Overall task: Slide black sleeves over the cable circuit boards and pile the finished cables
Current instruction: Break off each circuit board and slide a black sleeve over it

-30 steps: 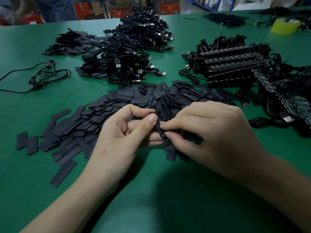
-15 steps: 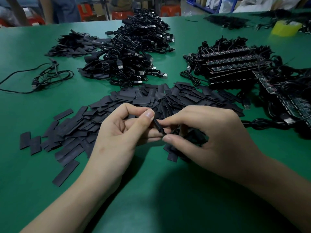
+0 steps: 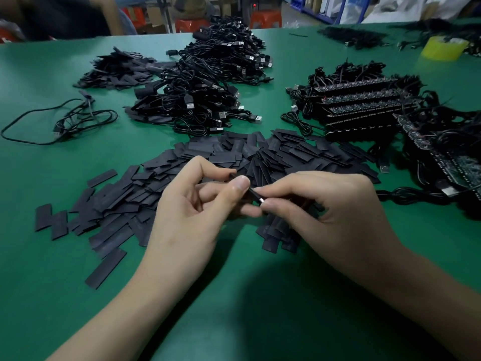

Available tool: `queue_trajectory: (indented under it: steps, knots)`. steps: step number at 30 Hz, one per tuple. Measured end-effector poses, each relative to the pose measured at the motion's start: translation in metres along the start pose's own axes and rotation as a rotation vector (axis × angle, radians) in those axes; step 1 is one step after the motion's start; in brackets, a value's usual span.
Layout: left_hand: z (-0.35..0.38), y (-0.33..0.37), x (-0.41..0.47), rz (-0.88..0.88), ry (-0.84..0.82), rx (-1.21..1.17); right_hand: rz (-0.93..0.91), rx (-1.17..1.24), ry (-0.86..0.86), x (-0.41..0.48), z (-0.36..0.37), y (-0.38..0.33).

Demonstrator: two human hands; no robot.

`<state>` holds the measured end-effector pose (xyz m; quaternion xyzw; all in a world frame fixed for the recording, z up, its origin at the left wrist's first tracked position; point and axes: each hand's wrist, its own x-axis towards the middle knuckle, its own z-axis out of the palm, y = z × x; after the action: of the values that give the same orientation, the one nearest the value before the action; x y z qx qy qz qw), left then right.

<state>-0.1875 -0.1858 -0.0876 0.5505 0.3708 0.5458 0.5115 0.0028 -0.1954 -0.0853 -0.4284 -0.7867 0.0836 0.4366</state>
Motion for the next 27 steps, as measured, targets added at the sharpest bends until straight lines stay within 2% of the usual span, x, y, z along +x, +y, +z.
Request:
queue_trajectory:
  steps: [4, 7, 10, 14, 18, 24, 27]
  knots:
    - [-0.004, 0.0, 0.003, -0.056, 0.068, -0.139, 0.05, -0.021, -0.154, 0.008, -0.012, 0.003]
    - [-0.01, -0.001, 0.008, -0.085, 0.167, -0.235, 0.063, -0.145, -0.314, 0.016, -0.026, 0.011]
    - [-0.016, -0.002, 0.011, -0.097, 0.2, -0.293, 0.069, -0.171, -0.374, 0.019, -0.03, 0.014]
    - [-0.017, -0.001, 0.012, -0.094, 0.189, -0.262, 0.102, -0.124, -0.259, 0.021, -0.032, 0.01]
    - [-0.013, 0.002, 0.012, -0.101, 0.144, -0.199, 0.129, -0.174, -0.137, 0.049, -0.043, 0.003]
    - [-0.002, 0.001, 0.004, -0.072, 0.01, -0.081, 0.062, -0.325, -0.049, 0.164, -0.014, 0.007]
    - [-0.001, 0.0, 0.001, -0.055, -0.048, -0.004, 0.028, -0.453, -0.099, 0.238, 0.023, 0.012]
